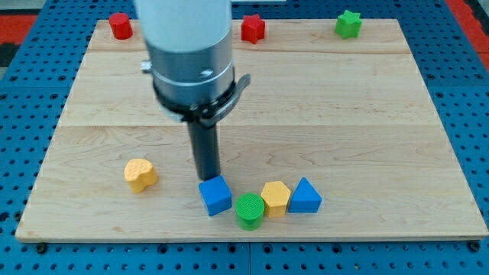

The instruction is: Move the yellow heart below the red circle

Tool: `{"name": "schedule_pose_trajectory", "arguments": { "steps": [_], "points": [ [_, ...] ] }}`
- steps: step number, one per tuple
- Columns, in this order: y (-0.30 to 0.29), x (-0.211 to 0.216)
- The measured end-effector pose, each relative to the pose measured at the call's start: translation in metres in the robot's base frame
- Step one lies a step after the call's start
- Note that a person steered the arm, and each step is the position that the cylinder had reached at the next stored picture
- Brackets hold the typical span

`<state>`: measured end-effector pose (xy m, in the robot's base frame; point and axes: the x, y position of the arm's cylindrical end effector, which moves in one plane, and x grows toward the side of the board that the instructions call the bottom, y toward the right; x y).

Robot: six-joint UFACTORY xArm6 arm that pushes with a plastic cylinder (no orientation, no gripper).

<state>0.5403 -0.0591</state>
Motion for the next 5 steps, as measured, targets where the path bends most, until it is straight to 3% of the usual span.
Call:
{"name": "schedule_pose_trajectory", "arguments": {
  "steps": [1, 2, 4, 5],
  "points": [
    [-0.018, 0.014],
    [-0.071, 0.011],
    [-0.173, -0.048],
    [-0.174, -0.078]
  ]
}}
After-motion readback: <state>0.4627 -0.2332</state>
